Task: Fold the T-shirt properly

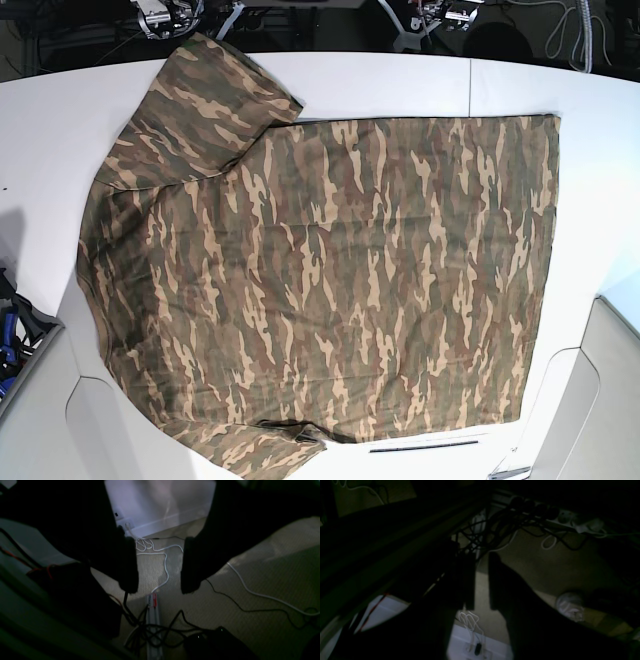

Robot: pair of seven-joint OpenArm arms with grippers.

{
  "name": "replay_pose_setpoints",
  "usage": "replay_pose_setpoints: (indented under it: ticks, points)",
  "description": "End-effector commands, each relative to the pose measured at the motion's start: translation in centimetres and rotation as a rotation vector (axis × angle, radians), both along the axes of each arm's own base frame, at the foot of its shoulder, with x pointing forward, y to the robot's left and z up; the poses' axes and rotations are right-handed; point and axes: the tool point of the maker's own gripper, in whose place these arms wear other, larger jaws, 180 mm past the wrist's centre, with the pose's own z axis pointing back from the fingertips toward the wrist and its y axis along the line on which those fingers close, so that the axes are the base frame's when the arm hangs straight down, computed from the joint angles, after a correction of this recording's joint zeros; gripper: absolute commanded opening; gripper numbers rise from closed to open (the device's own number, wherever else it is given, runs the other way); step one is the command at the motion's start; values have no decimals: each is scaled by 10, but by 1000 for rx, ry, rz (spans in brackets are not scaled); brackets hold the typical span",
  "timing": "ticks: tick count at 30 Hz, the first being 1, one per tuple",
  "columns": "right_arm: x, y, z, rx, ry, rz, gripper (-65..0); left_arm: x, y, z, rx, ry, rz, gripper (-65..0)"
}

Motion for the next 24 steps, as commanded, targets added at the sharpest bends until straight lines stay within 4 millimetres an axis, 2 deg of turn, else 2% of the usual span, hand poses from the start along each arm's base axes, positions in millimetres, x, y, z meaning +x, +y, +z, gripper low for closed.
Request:
replay_pose_setpoints:
  ticks: [1,13,17,22,24]
  points:
    - [5,0,1,6,-15,0,-548,-2,0,1,-8,6,-4,-334]
    - [5,0,1,6,-14,0,-548,-8,1,1,-6,30,-11,-334]
    - [-3,-6,1,-2,-1,1,-548,-14,-4,3,-34,48,-22,-334]
    - [-15,-8,1,-7,15,4,-548,-33,-22,11,-144,86,-56,-334]
    - [-21,-8,2,-5,17,5,-548,-41,-21,13,-149,91,-61,-334]
